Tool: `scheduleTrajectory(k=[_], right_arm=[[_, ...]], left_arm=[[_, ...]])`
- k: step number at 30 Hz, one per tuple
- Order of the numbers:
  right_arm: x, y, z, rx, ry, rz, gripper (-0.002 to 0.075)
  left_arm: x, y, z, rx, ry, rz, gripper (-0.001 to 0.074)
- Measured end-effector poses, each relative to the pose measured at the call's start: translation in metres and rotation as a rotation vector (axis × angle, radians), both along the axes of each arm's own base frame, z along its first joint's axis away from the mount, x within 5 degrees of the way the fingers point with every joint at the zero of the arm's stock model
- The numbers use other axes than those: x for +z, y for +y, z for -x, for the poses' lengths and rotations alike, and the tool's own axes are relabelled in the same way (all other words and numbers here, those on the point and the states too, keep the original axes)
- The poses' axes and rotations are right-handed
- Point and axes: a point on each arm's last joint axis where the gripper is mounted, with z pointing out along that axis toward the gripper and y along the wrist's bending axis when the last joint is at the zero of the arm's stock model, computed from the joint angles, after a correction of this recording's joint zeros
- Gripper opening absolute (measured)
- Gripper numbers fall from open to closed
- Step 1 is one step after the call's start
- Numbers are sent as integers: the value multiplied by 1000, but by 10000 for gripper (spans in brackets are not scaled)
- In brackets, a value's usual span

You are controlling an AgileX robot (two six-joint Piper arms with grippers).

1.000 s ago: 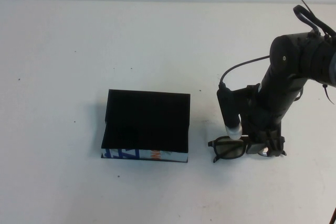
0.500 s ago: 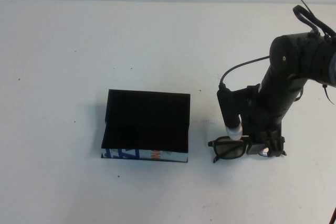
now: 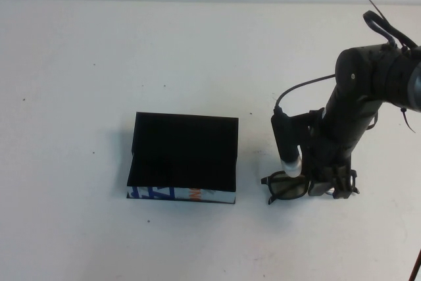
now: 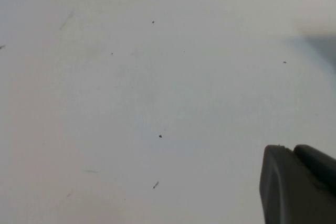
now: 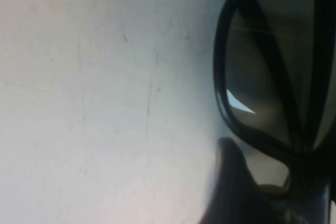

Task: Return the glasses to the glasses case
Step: Pick up the glasses from the table, then place the glasses in the glasses case

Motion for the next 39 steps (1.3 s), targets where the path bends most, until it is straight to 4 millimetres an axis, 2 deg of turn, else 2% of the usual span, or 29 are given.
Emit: scheduleTrajectory(k=[3, 8, 14, 20, 22, 27, 30, 36, 39], right_arm=[[0, 0, 0, -1, 4, 2, 309], [3, -2, 3, -4, 15, 12, 207], [16, -3, 10, -42, 37, 21, 34], [46, 11, 33, -132, 61, 23, 22], [61, 23, 43, -125, 54, 14, 21], [93, 69, 58, -59, -19, -48, 20], [102, 97, 62, -6, -48, -77, 20], [91, 144, 50, 43, -68, -91, 20], [80, 159, 38, 50, -81, -85, 20]], left_arm=[[0, 0, 0, 0, 0, 0, -4], [0, 0, 0, 0, 0, 0, -4], [0, 0, 0, 0, 0, 0, -4], [0, 0, 0, 0, 0, 0, -4], [0, 0, 0, 0, 0, 0, -4], [0, 0, 0, 0, 0, 0, -4], [0, 0, 0, 0, 0, 0, -4], [0, 0, 0, 0, 0, 0, -4], [0, 0, 0, 0, 0, 0, -4]])
